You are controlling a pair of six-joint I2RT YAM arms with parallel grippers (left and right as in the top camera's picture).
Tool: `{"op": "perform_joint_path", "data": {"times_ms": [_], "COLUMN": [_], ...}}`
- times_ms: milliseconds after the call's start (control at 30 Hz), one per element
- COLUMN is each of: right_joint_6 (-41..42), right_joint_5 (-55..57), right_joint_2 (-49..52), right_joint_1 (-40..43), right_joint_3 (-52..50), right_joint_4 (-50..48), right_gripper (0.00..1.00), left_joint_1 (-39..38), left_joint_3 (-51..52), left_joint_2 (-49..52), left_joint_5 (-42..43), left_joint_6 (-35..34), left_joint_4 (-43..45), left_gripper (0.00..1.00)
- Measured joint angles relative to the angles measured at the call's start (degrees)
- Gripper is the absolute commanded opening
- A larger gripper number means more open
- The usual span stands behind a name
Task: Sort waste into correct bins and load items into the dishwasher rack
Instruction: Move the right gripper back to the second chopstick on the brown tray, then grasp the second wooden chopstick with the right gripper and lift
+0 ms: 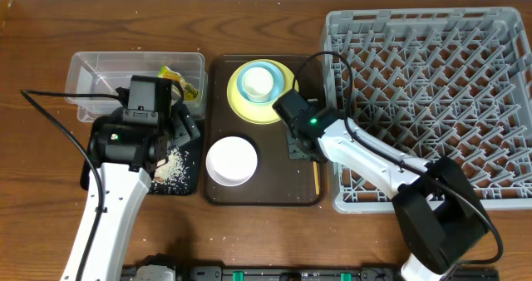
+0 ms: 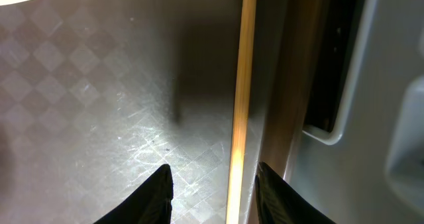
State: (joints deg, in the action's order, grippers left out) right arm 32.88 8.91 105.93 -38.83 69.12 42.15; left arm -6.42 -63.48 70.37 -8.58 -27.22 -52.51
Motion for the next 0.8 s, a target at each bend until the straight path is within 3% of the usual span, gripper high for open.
{"op": "perform_joint_path", "data": {"times_ms": [800], "right_joint_6": [0.0], "right_joint_5": [-3.7], "right_joint_2": [1.2], "right_joint_1": [3.0], "right_joint_3": [-1.7], "right_joint_4": [-5.2], "right_gripper": [0.38], "left_joint_1": [0.0], "left_joint_3": [0.0], "left_joint_2": [0.0], "left_joint_5": [0.0], "left_joint_6": [0.0], "left_joint_4": [0.0], "left_gripper": [0.94]}}
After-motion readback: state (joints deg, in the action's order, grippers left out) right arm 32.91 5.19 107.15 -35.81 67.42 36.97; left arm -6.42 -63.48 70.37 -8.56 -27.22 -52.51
